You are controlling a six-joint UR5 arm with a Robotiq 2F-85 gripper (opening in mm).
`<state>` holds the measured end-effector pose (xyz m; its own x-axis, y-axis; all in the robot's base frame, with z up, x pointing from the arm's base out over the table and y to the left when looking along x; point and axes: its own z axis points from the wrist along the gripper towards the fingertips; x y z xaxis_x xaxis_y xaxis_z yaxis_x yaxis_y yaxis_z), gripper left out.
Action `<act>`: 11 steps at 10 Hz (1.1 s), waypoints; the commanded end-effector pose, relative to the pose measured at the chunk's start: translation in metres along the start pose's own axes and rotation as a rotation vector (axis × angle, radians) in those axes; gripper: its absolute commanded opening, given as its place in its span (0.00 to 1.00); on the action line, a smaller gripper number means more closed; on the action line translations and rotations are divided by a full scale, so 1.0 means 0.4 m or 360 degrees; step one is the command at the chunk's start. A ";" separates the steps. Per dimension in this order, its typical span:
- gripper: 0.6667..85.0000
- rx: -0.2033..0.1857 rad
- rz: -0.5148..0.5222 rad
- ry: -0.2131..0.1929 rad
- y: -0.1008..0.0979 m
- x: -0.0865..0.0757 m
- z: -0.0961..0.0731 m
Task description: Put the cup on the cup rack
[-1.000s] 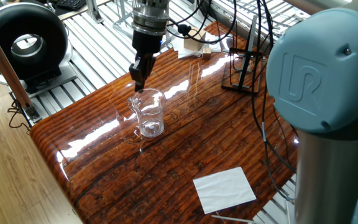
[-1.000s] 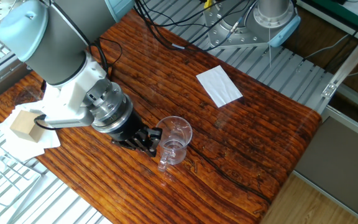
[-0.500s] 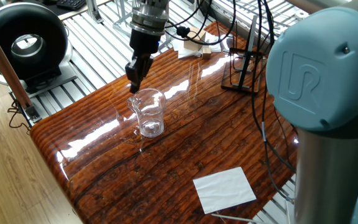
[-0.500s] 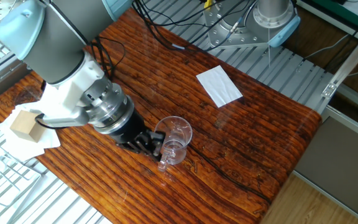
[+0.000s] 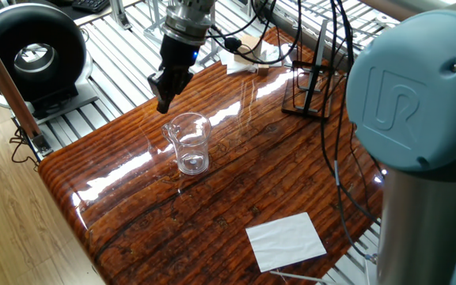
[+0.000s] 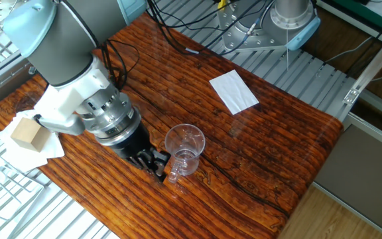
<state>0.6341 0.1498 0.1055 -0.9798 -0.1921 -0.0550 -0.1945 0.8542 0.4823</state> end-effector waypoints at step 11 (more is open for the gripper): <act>0.00 -0.0258 -0.0216 0.0157 -0.131 0.040 -0.177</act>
<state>0.6335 0.0977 0.1360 -0.9523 -0.3035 -0.0299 -0.2624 0.7655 0.5875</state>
